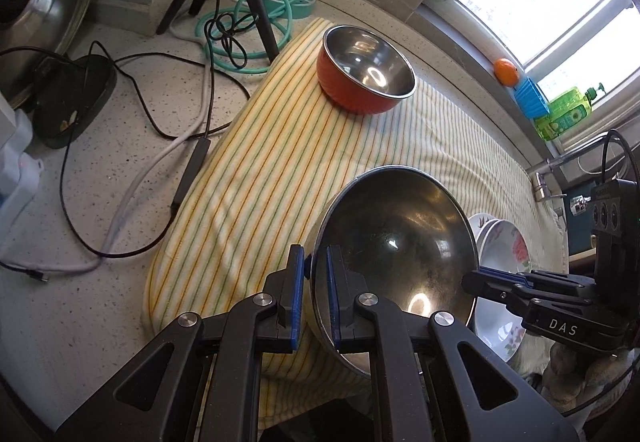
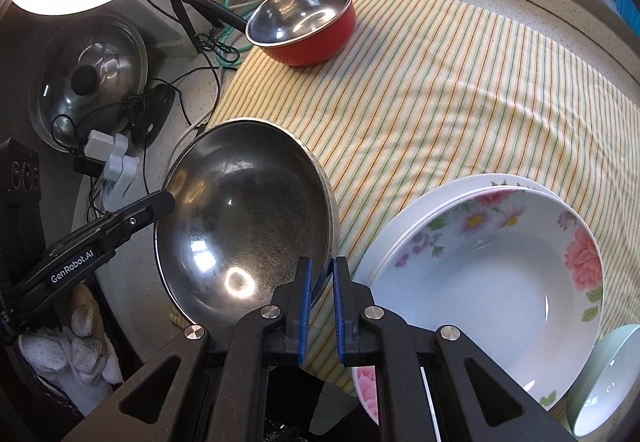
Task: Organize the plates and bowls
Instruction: 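Lower the large steel bowl onto the cloth beside the plate stack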
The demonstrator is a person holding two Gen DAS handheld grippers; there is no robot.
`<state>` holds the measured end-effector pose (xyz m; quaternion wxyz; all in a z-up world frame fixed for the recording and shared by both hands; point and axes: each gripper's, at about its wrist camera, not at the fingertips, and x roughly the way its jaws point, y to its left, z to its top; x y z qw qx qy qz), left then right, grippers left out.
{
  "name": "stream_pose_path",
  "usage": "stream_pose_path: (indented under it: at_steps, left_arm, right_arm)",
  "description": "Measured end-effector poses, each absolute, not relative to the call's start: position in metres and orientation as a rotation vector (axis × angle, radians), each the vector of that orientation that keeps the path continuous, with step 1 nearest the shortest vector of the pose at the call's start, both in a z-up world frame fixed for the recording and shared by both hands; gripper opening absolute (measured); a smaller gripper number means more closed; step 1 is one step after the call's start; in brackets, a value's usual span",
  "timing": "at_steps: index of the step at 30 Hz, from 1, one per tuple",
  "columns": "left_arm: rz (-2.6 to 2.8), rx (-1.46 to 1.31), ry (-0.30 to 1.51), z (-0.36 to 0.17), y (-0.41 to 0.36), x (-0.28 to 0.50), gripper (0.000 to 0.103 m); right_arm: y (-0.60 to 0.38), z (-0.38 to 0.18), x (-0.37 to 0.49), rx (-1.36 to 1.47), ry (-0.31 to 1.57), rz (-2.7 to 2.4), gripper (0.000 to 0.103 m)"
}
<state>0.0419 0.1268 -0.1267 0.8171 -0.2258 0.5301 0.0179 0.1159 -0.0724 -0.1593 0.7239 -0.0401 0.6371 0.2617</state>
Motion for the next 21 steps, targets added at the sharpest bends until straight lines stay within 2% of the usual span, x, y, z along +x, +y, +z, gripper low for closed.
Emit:
stream_pose_path:
  at_steps: [21]
  left_arm:
    - [0.058,-0.392,1.102,-0.12,0.126,0.038,0.01]
  right_arm:
    - [-0.06,-0.159,0.118,-0.191,1.374,0.548,0.011]
